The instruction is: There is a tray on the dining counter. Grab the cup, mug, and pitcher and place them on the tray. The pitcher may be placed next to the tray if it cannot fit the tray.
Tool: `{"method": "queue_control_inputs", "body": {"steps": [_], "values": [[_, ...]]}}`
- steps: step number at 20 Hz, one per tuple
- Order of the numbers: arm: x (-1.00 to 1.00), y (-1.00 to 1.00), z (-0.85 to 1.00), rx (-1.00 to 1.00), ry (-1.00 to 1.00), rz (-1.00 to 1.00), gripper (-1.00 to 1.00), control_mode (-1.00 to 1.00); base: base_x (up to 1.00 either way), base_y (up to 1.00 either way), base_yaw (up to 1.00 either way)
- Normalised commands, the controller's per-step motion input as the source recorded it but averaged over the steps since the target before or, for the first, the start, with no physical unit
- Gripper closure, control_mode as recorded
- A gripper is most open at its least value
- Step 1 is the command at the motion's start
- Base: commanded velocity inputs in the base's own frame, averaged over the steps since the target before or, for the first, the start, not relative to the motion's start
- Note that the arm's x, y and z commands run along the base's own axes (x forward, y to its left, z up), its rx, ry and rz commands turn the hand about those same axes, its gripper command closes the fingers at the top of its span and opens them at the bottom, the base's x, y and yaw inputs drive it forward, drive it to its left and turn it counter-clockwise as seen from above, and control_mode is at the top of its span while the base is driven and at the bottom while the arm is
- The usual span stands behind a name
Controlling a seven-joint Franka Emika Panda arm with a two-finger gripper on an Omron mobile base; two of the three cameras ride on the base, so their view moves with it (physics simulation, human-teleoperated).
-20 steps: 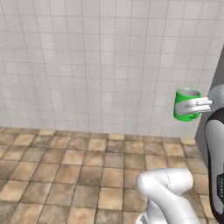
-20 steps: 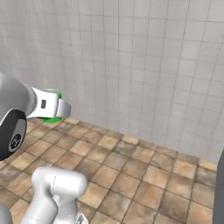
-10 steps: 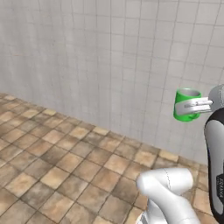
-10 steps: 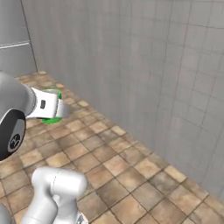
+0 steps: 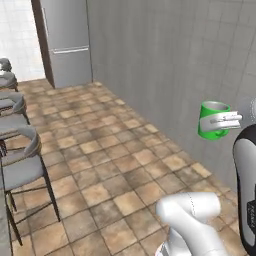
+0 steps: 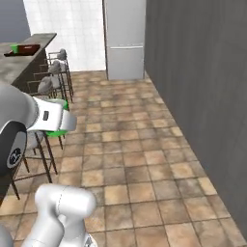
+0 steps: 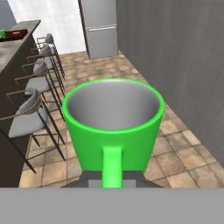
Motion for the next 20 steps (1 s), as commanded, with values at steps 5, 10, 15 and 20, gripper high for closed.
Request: {"method": "queue_control_inputs", "body": {"steps": [5, 10, 15, 20], "values": [[0.0, 0.0, 0.0, 0.0, 0.0, 0.0, 1.0, 1.0, 1.0, -0.19, 0.8], [0.0, 0.0, 0.0, 0.0, 0.0, 0.0, 1.0, 1.0, 1.0, -0.31, 0.69], [0.0, 0.0, 0.0, 0.0, 0.0, 0.0, 1.0, 1.0, 0.75, -0.44, 0.59], [0.0, 0.0, 0.0, 0.0, 0.0, 0.0, 1.0, 1.0, 0.6, -0.58, 0.49]]}}
